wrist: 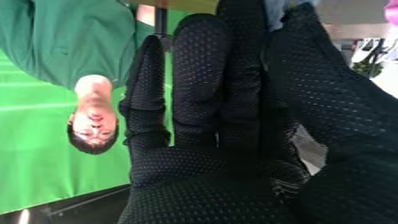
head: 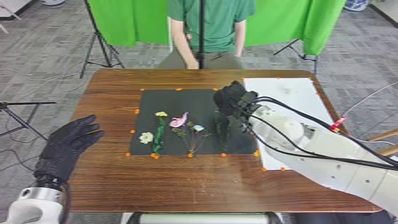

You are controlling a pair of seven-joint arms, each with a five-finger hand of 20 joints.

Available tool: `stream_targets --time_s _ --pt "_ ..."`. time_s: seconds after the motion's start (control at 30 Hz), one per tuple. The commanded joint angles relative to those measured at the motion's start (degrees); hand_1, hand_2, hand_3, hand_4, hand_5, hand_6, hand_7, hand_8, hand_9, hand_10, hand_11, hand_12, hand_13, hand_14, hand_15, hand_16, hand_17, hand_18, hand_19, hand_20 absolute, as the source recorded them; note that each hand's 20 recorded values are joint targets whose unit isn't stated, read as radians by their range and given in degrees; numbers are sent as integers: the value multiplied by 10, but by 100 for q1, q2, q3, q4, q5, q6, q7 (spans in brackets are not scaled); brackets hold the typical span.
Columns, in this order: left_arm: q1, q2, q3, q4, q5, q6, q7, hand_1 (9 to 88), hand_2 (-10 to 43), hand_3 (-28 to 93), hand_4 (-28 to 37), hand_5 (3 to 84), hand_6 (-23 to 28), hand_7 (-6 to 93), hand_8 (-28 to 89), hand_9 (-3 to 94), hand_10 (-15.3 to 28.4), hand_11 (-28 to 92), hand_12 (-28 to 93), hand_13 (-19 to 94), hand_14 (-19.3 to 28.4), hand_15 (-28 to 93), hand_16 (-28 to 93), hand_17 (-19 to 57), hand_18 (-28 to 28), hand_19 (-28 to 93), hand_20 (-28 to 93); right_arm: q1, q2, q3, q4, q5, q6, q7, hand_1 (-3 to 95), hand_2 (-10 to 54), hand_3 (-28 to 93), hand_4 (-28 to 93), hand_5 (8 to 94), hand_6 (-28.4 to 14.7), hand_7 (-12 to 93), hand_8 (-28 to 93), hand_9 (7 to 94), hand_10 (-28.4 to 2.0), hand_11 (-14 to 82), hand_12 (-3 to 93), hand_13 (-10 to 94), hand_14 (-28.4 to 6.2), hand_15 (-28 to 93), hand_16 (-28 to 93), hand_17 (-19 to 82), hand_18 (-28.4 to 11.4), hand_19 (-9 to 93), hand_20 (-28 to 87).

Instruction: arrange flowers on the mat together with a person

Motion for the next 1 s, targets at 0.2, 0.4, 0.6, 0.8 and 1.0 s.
stream_targets --time_s 0.2,0.4,0.6,0.8,1.0 --pt "59 -31 2 15 -1 20 -55 296 77 701 -215 438 57 244 -94 378 161 351 174 326 181 479 -3 -23 236 562 80 101 -50 -36 91 -70 -62 214 395 -95 804 -283 591 36 491 -27 713 -67 279 437 639 -51 647 274 248 -156 678 424" --pt "58 -36 2 23 5 3 -61 296 77 701 -215 438 57 244 -94 380 161 352 174 326 181 478 -2 -22 236 562 80 70 9 3 31 -82 -156 206 375 -95 814 -283 579 33 468 -26 684 -73 318 390 625 -54 641 268 242 -158 675 423" --pt "48 -45 -5 23 11 -2 -77 296 77 702 -214 439 57 244 -94 378 160 351 174 326 181 477 -2 -23 236 562 80 25 -5 96 15 -61 -172 199 346 -95 832 -283 569 33 430 -25 655 -84 360 325 612 -58 631 260 234 -160 673 421" --pt "105 -44 -15 -3 6 12 -51 296 77 702 -216 439 57 244 -95 378 161 352 174 325 182 477 -2 -23 237 562 80 -80 28 264 -57 -34 -251 156 325 -95 841 -283 566 33 409 -43 639 -90 383 279 603 -62 628 255 230 -163 671 421" --pt "64 -55 -14 9 15 -16 -72 296 77 702 -215 439 57 245 -95 378 161 351 173 326 181 478 -2 -23 237 563 80 -404 168 788 -343 145 -342 169 297 -83 857 -283 566 32 390 -162 628 -91 380 274 592 -66 626 252 224 -166 668 420"
